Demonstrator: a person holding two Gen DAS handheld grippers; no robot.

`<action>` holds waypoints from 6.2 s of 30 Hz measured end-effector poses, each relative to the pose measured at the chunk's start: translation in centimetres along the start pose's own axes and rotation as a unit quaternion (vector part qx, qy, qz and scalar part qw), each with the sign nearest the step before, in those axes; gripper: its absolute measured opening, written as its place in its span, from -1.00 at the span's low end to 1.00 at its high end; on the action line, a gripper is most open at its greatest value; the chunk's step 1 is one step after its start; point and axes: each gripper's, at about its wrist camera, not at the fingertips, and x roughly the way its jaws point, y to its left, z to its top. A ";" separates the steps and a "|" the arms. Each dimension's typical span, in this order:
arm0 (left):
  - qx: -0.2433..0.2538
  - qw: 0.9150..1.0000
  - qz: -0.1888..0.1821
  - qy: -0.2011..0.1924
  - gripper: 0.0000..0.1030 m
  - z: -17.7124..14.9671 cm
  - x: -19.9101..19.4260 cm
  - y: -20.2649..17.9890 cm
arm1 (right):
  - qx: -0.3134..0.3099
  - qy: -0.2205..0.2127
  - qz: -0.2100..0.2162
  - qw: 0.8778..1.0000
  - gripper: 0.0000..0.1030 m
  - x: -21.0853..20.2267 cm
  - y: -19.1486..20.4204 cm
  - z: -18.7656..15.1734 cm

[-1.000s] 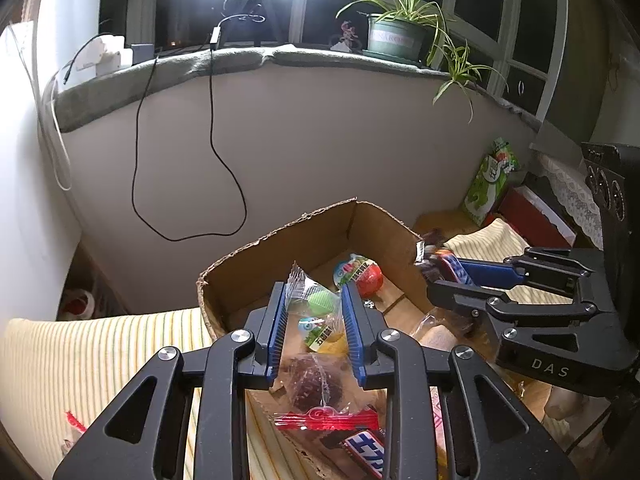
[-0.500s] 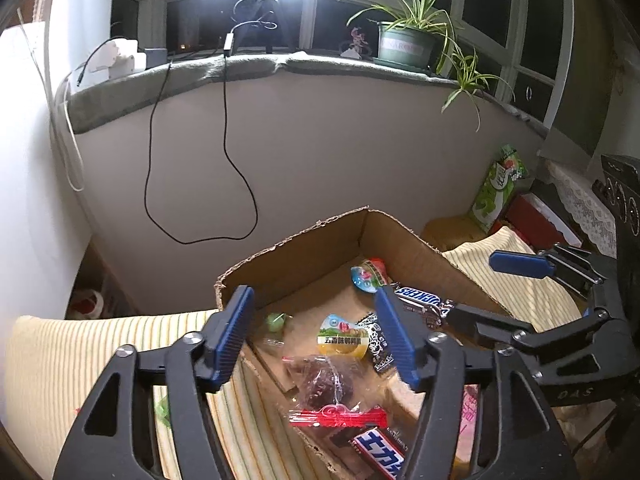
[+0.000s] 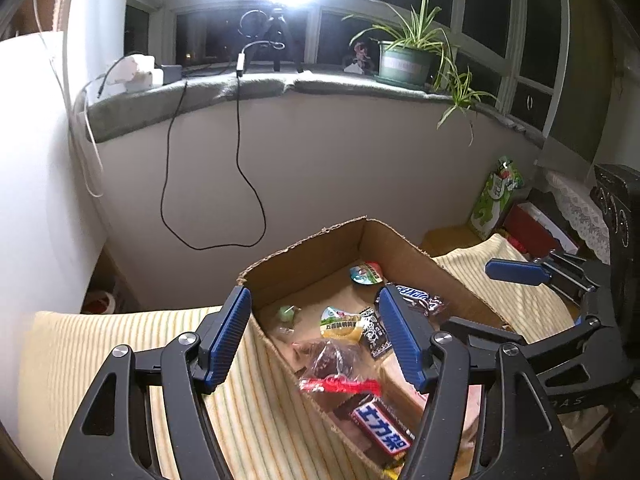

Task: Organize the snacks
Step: 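Withdraw both open tools from the box toward the remaining sweets, then grasp the bagged brown sweet with the left tool while the right tool grasps the green mint packet, then carry the brown sweet and mint packet over the box with both tools, then open both tools to drop the sweet and mint packet into the box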

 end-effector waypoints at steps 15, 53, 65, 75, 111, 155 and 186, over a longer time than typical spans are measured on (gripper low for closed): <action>-0.035 0.999 0.025 -0.026 0.29 -2.3 -5.6 4.2 | -0.014 -0.025 0.038 0.999 0.68 -3.4 5.1 -0.4; -0.135 0.989 0.049 0.017 0.22 -12.3 -7.7 16.8 | 0.084 0.186 0.169 0.964 0.51 8.9 16.9 4.1; -0.113 0.992 0.037 0.028 0.17 -12.3 -6.3 17.2 | 0.176 0.193 0.092 0.961 0.11 14.3 16.7 2.7; -0.091 0.995 0.030 0.038 0.17 -12.0 -5.0 16.5 | 0.142 0.175 0.059 0.972 0.00 15.8 18.1 3.6; -0.111 0.992 0.058 0.026 -0.41 -12.5 -7.0 16.6 | 0.014 0.085 0.088 0.992 -0.58 9.9 21.7 0.0; -0.012 0.999 -0.031 -0.004 -0.41 -4.8 -4.2 0.5 | 0.089 -0.025 0.057 0.994 -0.58 -4.7 2.2 -2.1; 0.016 0.999 -0.047 0.001 -0.11 -3.7 -2.7 -3.6 | 0.115 -0.016 0.026 0.993 0.14 -4.3 -1.3 -3.6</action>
